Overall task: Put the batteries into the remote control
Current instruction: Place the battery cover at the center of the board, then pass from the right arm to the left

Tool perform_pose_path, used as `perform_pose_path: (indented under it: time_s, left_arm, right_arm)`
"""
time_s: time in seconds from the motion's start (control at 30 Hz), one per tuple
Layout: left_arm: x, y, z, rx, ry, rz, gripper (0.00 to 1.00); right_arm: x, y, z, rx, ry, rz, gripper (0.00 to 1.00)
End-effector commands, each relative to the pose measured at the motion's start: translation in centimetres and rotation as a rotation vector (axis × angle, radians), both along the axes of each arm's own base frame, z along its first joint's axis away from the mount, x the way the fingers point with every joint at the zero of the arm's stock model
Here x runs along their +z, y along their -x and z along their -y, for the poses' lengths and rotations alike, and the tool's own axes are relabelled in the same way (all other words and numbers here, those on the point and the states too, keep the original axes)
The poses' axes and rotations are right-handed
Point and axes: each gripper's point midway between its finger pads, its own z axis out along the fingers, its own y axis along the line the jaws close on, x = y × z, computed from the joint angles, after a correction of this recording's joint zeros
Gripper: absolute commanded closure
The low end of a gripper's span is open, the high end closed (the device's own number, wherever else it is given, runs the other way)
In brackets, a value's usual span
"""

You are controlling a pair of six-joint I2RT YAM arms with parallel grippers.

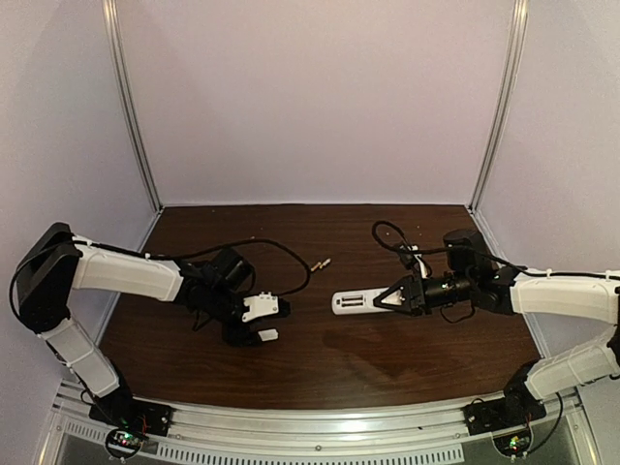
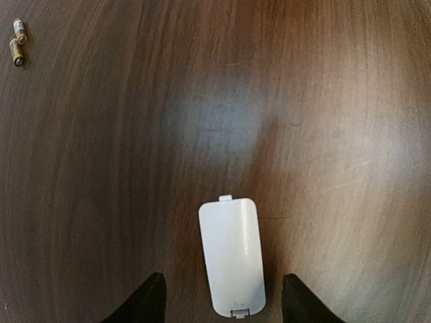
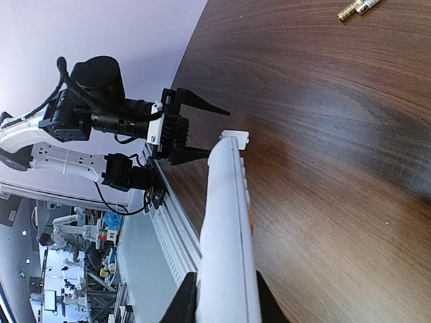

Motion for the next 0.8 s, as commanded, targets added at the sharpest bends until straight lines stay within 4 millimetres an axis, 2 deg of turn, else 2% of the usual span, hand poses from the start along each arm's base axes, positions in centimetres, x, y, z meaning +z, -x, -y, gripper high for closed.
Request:
perform_pose_path:
  time_s: [0.0,0.07,0.13,0.23,0.33,0.5,0.63,0.77]
  left_arm:
    - [1.8,-0.5,1.0,-0.002,0.055,0.009,0.28]
    - [4.2,-0.8,1.9,-0.01,0.127,0.049,0.15]
    - [7.7,-1.1,3.2,-0.032,0.237,0.123,0.06]
    - [13.1,-0.7,6.1,-0.07,0.415,0.275,0.05]
    - [16.2,0.4,9.3,-0.109,0.512,0.351,0.07]
    - [17.4,1.2,13.3,-0.144,0.522,0.424,0.07]
    - [16.8,1.5,15.1,-0.17,0.483,0.452,0.08]
    - [16.1,2.2,16.2,-0.205,0.464,0.429,0.15]
  right_arm:
    - [1.6,-0.3,-0.2,0.024,-0.019,0.053,1.0]
    - [1.3,-0.2,-0.2,0.029,-0.013,0.049,1.0]
    - [1.3,0.0,-0.3,0.04,-0.02,0.041,1.0]
    - [2.1,0.4,-0.8,0.07,-0.068,0.042,1.0]
    - [2.9,0.8,-1.2,0.095,-0.081,0.053,1.0]
    - [3.2,1.4,-2.1,0.139,-0.083,0.043,1.0]
    - [3.4,1.7,-2.5,0.159,-0.092,0.038,1.0]
    - [3.5,2.1,-3.1,0.184,-0.094,0.03,1.0]
